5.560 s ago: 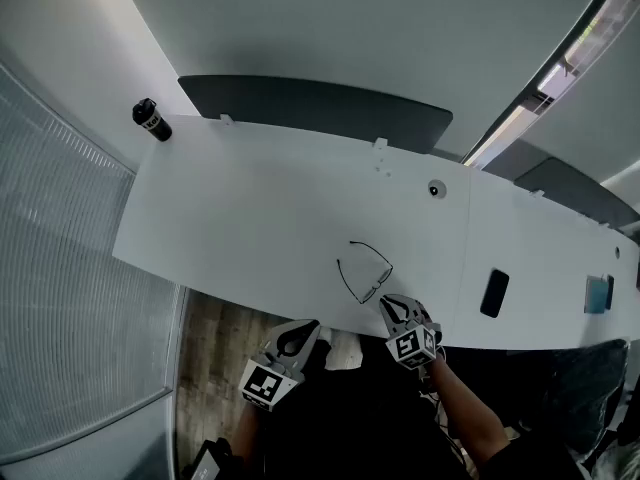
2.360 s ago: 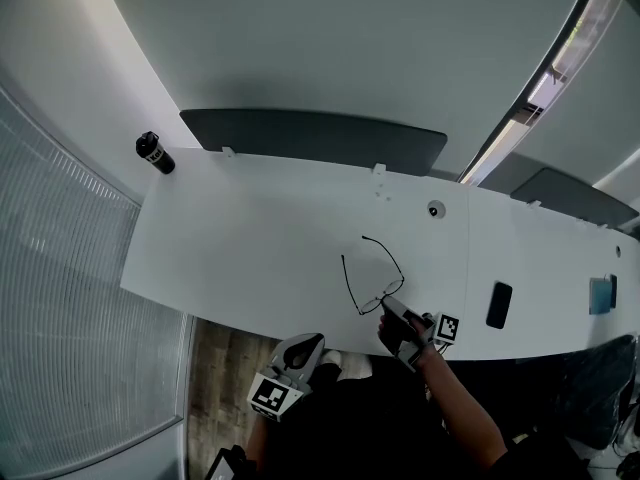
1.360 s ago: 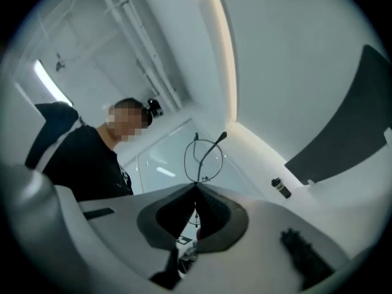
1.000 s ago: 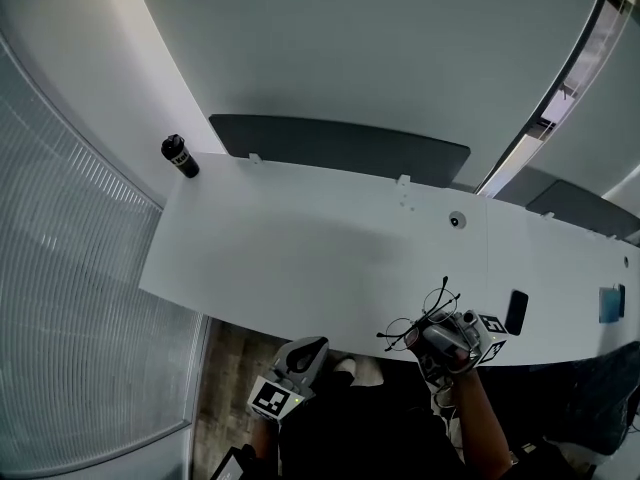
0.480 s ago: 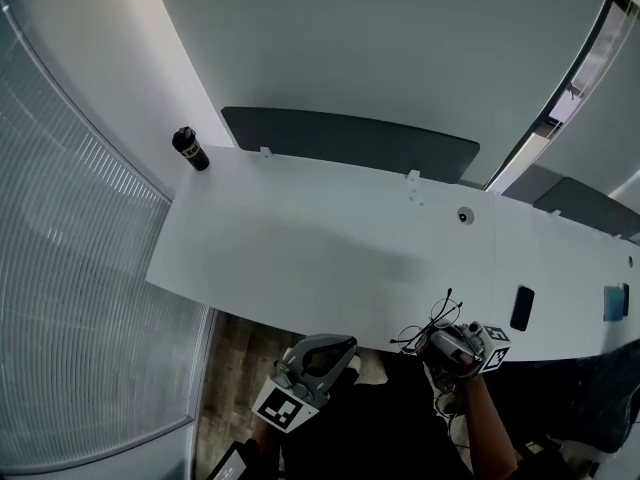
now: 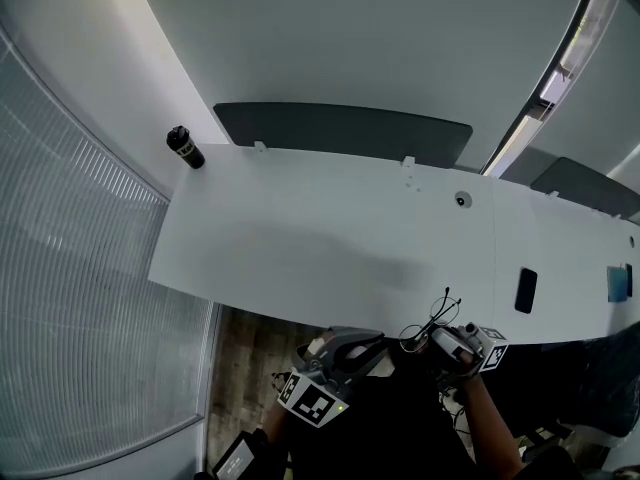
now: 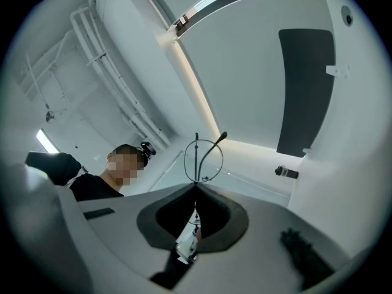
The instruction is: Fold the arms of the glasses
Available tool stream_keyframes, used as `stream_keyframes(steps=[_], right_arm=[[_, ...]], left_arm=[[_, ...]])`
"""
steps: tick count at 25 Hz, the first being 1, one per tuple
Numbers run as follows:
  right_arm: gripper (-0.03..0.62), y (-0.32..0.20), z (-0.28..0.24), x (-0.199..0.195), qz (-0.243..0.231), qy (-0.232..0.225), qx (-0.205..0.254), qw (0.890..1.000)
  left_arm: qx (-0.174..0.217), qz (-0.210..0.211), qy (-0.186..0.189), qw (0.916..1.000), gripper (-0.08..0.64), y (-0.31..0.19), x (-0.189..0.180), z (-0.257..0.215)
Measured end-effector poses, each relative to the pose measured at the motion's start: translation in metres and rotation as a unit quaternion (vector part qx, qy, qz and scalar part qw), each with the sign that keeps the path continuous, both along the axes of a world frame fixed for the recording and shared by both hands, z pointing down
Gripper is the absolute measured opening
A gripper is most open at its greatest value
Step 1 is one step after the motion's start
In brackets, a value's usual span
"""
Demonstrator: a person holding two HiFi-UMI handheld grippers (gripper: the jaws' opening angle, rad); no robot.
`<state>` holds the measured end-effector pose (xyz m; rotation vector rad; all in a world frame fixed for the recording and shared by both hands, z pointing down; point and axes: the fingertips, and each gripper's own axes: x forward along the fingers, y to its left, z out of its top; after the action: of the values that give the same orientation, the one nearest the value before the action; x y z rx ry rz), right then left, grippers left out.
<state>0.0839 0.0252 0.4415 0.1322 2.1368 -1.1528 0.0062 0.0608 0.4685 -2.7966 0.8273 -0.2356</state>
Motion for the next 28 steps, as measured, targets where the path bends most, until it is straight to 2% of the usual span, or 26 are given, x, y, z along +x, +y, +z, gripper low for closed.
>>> stream_keyframes(steps=[5, 11, 15, 28], right_arm=[[0.009, -0.002, 0.004, 0.017, 0.020, -0.005, -0.009, 1.000], [0.009, 0.002, -0.007, 0.001, -0.007, -0.004, -0.024, 1.000], [0.009, 0.004, -0.004, -0.009, -0.024, 0.008, -0.030, 0.999], [0.009, -0.002, 0.004, -0.014, -0.020, 0.056, -0.017, 0.998]], left_arm=[[0.002, 0.021, -0.026, 0.9994, 0.067, -0.001, 0.020, 0.010], [-0.013, 0.017, -0.057, 0.9982, 0.067, -0.001, 0.022, -0.001], [-0.018, 0.008, -0.060, 0.9980, 0.067, -0.003, 0.019, -0.002], [-0.018, -0.002, -0.059, 0.9981, 0.067, -0.004, 0.007, 0.010]])
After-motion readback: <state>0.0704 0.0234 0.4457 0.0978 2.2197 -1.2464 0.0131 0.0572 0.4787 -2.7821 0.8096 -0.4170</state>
